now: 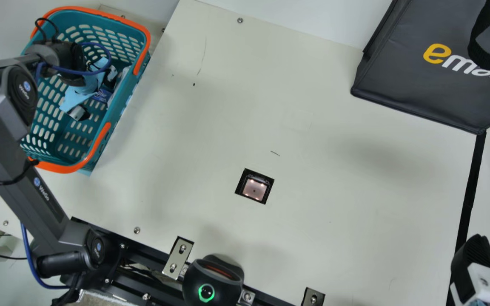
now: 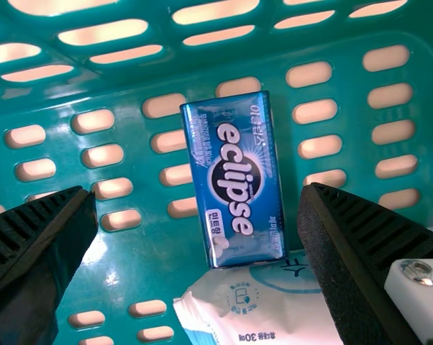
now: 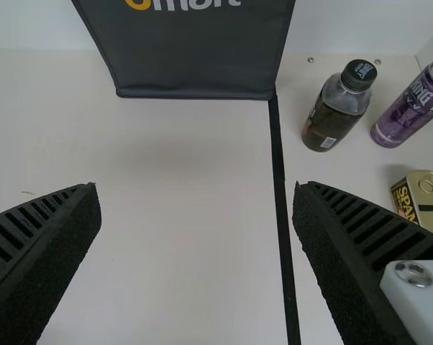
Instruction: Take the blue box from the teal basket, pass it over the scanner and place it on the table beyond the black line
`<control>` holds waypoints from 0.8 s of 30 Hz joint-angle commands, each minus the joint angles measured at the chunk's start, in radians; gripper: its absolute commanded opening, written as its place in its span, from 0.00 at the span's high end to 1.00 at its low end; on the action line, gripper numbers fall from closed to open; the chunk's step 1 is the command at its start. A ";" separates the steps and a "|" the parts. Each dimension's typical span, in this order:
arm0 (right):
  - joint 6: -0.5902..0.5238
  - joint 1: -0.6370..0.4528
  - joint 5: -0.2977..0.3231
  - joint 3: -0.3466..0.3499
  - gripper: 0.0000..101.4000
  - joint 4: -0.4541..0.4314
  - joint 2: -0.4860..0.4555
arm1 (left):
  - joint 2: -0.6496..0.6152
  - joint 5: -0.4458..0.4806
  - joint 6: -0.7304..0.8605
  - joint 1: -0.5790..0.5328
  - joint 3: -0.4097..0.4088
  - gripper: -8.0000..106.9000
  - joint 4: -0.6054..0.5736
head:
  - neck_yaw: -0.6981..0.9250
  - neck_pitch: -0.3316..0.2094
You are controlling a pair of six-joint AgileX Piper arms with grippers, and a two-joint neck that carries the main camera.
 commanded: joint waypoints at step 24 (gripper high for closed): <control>0.000 0.000 -0.001 0.000 0.06 0.000 0.000 | 0.009 0.010 0.091 -0.004 0.010 0.15 -0.035 | 0.002 -0.029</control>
